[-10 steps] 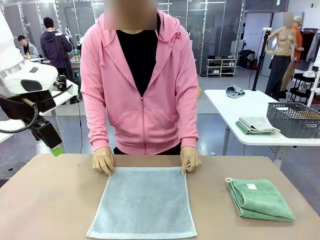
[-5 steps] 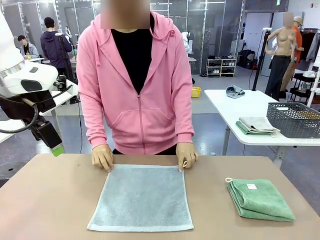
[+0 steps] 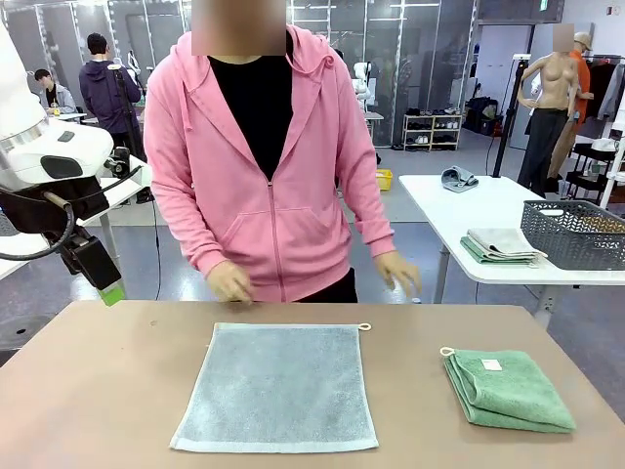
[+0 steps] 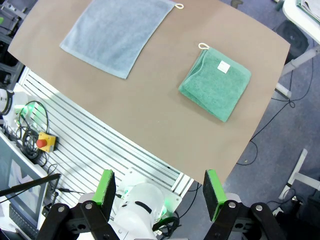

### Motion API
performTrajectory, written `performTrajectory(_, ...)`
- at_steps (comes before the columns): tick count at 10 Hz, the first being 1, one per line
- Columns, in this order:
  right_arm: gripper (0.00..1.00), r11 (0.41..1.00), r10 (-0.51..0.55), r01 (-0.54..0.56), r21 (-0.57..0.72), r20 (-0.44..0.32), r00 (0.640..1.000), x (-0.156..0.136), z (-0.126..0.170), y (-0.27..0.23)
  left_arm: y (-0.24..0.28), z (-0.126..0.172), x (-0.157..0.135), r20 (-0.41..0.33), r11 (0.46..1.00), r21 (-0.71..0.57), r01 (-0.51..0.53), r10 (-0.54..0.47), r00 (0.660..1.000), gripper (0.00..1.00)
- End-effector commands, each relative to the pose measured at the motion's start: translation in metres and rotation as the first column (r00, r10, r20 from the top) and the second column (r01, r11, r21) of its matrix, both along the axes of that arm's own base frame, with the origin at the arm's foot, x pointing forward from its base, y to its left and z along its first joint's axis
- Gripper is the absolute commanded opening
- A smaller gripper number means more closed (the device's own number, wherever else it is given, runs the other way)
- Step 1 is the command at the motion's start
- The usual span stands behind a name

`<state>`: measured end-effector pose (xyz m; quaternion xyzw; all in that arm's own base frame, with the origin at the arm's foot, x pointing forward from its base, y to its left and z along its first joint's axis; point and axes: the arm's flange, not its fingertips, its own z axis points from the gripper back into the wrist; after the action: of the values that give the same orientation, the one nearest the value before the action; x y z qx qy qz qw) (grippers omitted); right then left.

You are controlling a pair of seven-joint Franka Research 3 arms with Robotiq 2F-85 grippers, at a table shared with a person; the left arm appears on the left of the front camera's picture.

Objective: Fold the towels and place them in the basket.
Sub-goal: When a person lays out a Towel with hook on the table, fold it in half twice.

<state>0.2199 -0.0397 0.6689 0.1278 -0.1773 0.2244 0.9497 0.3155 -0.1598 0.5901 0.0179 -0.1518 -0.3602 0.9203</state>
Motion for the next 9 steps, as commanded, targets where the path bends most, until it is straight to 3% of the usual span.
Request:
performTrajectory(1,0.88,1.000,-0.014,0.014,-0.004,-0.014,1.000,-0.002,0.001,0.000,-0.003,0.003,0.001,0.008,1.000,0.007,-0.018,0.018,1.000,1.00)
performTrajectory(6,0.88,1.000,0.000,0.000,0.000,0.000,1.000,0.000,0.000,0.000,0.000,0.000,0.000,0.000,1.000,0.000,0.000,0.000,1.000,1.00)
performTrajectory(7,0.88,0.994,0.090,-0.089,-0.063,0.014,0.996,0.000,-0.003,0.017,-0.012,0.003,-0.003,0.044,0.988,0.035,0.151,-0.153,0.987,1.00)
performTrajectory(9,0.88,0.922,0.342,-0.331,-0.200,0.020,0.940,0.002,-0.011,0.067,-0.037,0.006,-0.007,0.032,0.902,0.140,0.409,-0.417,0.908,1.00)
